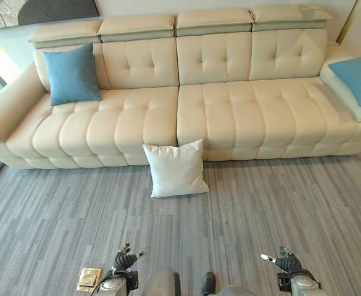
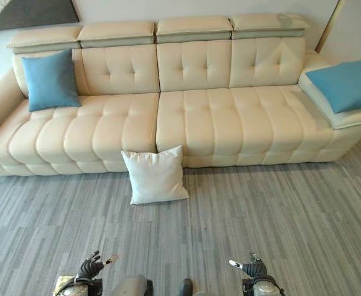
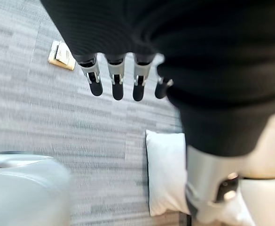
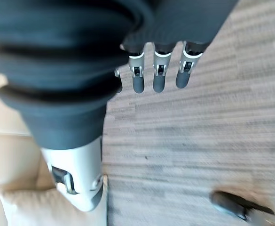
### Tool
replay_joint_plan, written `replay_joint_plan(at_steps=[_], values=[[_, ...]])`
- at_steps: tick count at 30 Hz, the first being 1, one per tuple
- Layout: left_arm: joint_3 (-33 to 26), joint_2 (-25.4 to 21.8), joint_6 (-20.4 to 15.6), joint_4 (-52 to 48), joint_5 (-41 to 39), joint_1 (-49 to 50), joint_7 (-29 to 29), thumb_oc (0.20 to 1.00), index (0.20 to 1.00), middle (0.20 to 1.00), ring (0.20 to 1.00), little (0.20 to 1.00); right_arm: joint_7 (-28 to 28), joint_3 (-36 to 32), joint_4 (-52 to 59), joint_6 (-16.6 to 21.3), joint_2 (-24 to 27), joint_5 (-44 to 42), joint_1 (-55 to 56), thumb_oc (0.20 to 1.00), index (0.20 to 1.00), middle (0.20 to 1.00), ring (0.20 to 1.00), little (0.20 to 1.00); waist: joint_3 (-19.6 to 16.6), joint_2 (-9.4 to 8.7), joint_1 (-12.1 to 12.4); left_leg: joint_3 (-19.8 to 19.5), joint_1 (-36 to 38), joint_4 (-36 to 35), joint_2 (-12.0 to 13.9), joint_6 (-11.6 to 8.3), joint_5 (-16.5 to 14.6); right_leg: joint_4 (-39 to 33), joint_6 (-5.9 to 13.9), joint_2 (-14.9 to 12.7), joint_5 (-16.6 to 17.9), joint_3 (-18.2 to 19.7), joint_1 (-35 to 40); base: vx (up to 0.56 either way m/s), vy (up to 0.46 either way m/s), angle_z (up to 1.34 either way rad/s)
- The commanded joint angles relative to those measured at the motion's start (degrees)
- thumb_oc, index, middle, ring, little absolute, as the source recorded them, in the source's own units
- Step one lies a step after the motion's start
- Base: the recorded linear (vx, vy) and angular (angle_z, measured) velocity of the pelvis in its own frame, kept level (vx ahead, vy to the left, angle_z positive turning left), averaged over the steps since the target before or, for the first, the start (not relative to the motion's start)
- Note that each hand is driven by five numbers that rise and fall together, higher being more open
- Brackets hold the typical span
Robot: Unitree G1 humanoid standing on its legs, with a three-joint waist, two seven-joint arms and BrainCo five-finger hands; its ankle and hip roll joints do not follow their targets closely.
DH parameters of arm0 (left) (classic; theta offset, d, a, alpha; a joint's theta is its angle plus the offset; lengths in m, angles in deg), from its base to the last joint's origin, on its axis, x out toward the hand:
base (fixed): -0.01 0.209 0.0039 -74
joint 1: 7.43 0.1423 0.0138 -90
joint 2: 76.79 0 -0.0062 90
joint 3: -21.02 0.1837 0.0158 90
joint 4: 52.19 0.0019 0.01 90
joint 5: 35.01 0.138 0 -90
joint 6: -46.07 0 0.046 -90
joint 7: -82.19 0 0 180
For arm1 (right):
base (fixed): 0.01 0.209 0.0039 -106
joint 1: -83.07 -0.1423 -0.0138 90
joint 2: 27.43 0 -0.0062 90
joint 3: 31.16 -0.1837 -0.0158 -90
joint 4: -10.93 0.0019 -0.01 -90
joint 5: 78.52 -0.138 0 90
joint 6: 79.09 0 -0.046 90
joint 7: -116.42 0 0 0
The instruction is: Pick up all the scattered cushions and arrange them neatly on the sofa.
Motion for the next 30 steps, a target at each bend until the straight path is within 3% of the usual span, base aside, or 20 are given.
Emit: replay_joint_plan(at_steps=[1,3,5,7,9,11,12,16,18,19,22,23,24,25,26,30], values=[[1.1,-1.1,-0.9,-2.1,-0.4,-1.6,-0.3,1.000,1.000,1.000,1.000,1.000,-0.1,0.2,2.8,0.7,2.1,0.5,1.0,1.000,1.000,1.000,1.000,1.000,0.6,1.74,0.3,-2.3,8.5,-23.8,0.5,0.73,11.7,3.3,6.85,-4.4,-9.8,-0.3,1.1,0.44,0.066,-0.13],[1.1,-1.1,-0.9,-2.0,0.0,-1.4,-0.4,1.000,1.000,1.000,1.000,1.000,-0.1,0.5,2.9,0.8,2.0,0.8,1.1,1.000,1.000,1.000,1.000,1.000,0.5,1.76,0.0,-2.6,8.0,-28.5,1.1,-0.05,12.9,3.1,7.04,-4.5,-10.4,-0.9,2.3,0.35,0.085,-0.03],[1.0,-1.2,-0.7,-2.1,0.1,-1.4,-0.4,1.000,1.000,1.000,1.000,1.000,0.0,0.6,2.8,0.7,2.1,1.0,1.1,1.000,1.000,1.000,1.000,1.000,0.3,1.77,0.1,-3.4,7.4,-28.5,1.3,-0.50,12.7,3.0,7.16,-4.7,-10.5,-0.8,3.2,0.34,0.130,0.00],[0.6,-1.2,-0.7,-1.4,0.1,-1.0,-0.5,1.000,1.000,1.000,1.000,1.000,0.4,0.3,2.4,0.4,1.9,1.5,1.3,1.000,1.000,1.000,1.000,1.000,-0.7,1.98,-0.3,-1.2,6.2,-28.5,2.7,-2.13,14.2,2.5,8.07,-5.4,-11.1,-0.7,6.1,0.56,0.281,-0.08],[0.2,-1.4,-0.7,-1.3,-0.1,-0.8,-0.5,1.000,1.000,1.000,1.000,1.000,1.0,0.3,2.4,0.2,1.1,2.1,1.6,1.000,1.000,1.000,1.000,1.000,-2.2,2.23,-0.2,-0.1,7.3,-28.5,2.6,-1.54,14.5,2.6,9.11,-6.3,-11.8,-0.7,7.7,0.54,0.333,0.05],[0.5,-1.3,-0.8,0.0,0.1,-1.3,-0.1,1.000,1.000,1.000,1.000,1.000,1.1,0.6,1.8,0.1,0.4,2.5,1.6,1.000,1.000,1.000,1.000,1.000,-3.5,2.00,-0.2,0.8,8.8,-28.5,0.9,-0.20,13.8,5.3,10.30,-8.5,-11.4,-1.0,7.5,0.55,0.417,0.09],[0.6,-1.3,-0.9,0.1,0.4,-1.2,-0.2,1.000,1.000,1.000,1.000,1.000,1.2,0.3,1.7,0.3,-0.2,2.3,2.1,1.000,1.000,1.000,1.000,1.000,-3.9,1.34,0.1,1.2,10.0,-28.5,-0.6,1.42,12.8,9.0,11.54,-10.5,-8.6,-0.7,7.2,0.48,0.408,0.16],[0.7,-2.1,-0.9,-1.4,-0.2,-1.6,-0.4,1.000,1.000,1.000,1.000,1.000,1.0,1.2,2.5,0.3,-1.5,2.1,1.4,1.000,1.000,1.000,1.000,1.000,-2.5,1.41,0.5,3.2,13.9,-28.5,-2.5,4.89,8.9,29.1,11.93,-14.8,-0.7,0.0,-2.9,0.31,0.356,0.05],[1.1,-2.3,-0.8,-1.7,-0.3,-2.3,-0.5,1.000,1.000,1.000,1.000,1.000,1.0,1.3,2.7,0.5,-1.7,1.3,0.8,1.000,1.000,1.000,1.000,1.000,-1.5,1.91,-0.1,3.0,15.6,-28.5,-2.5,5.35,7.6,32.9,10.97,-12.7,-2.0,2.5,-7.9,0.22,0.235,0.23],[1.4,-2.4,-0.9,-2.0,-0.3,-3.1,-0.4,1.000,1.000,1.000,1.000,1.000,0.8,1.5,2.7,0.5,-1.9,1.1,0.5,1.000,1.000,1.000,1.000,1.000,-0.4,2.69,-0.4,3.3,16.7,-28.5,-2.3,5.34,7.1,32.0,10.23,-11.5,-4.8,1.3,-11.6,0.13,0.149,0.37],[1.9,-2.5,-0.9,-2.8,0.0,-3.8,-0.3,1.000,1.000,1.000,1.000,1.000,0.4,1.5,2.5,0.4,-2.0,1.1,0.2,1.000,1.000,1.000,1.000,1.000,0.4,3.26,-0.7,3.6,18.1,-28.5,-1.7,4.89,6.2,26.3,9.78,-10.6,-7.2,-1.3,-12.5,0.17,0.061,0.25],[2.1,-2.3,-0.9,-2.6,0.2,-4.2,-0.2,1.000,1.000,1.000,1.000,1.000,0.2,1.4,1.6,0.3,-2.2,0.9,0.0,1.000,1.000,1.000,1.000,1.000,0.9,3.36,-1.1,3.7,19.3,-28.5,-1.7,4.63,5.7,18.5,10.52,-8.4,-6.3,-0.4,-13.2,0.18,0.005,0.19],[2.1,-2.3,-0.9,-2.6,0.2,-4.2,-0.2,1.000,1.000,1.000,1.000,1.000,0.2,1.4,1.6,0.3,-2.2,0.9,-0.1,1.000,1.000,1.000,1.000,1.000,0.9,3.40,-1.0,3.7,19.2,-28.5,-1.6,4.62,5.7,18.3,10.50,-8.3,-6.1,-0.3,-13.2,0.22,-0.029,0.08],[2.2,-2.3,-0.9,-2.5,0.4,-4.4,-0.1,1.000,1.000,1.000,1.000,1.000,0.1,1.3,1.4,0.4,-2.2,0.8,0.0,1.000,1.000,1.000,1.000,1.000,0.9,3.13,-1.3,3.7,19.8,-28.5,-1.7,4.41,5.2,13.4,11.11,-7.4,-4.9,0.6,-13.0,0.24,-0.074,-0.09],[1.8,-2.4,-0.8,-2.5,1.1,-4.7,0.0,1.000,1.000,1.000,1.000,1.000,0.0,0.9,1.1,0.3,-2.3,0.6,0.2,1.000,1.000,1.000,1.000,1.000,0.6,2.58,-1.3,4.2,20.9,-28.5,-2.1,4.13,4.5,5.5,12.42,-6.5,-1.5,1.1,-14.1,0.25,-0.075,-0.14],[1.0,-2.5,-1.1,-3.0,1.5,-4.9,0.1,1.000,1.000,1.000,1.000,1.000,-0.2,0.3,0.9,0.2,-2.0,1.1,0.7,1.000,1.000,1.000,1.000,1.000,0.5,2.01,-1.4,5.1,22.9,-28.5,-2.2,3.38,3.1,-0.4,13.90,-6.3,0.8,-2.3,-14.7,0.24,-0.114,-0.11]])
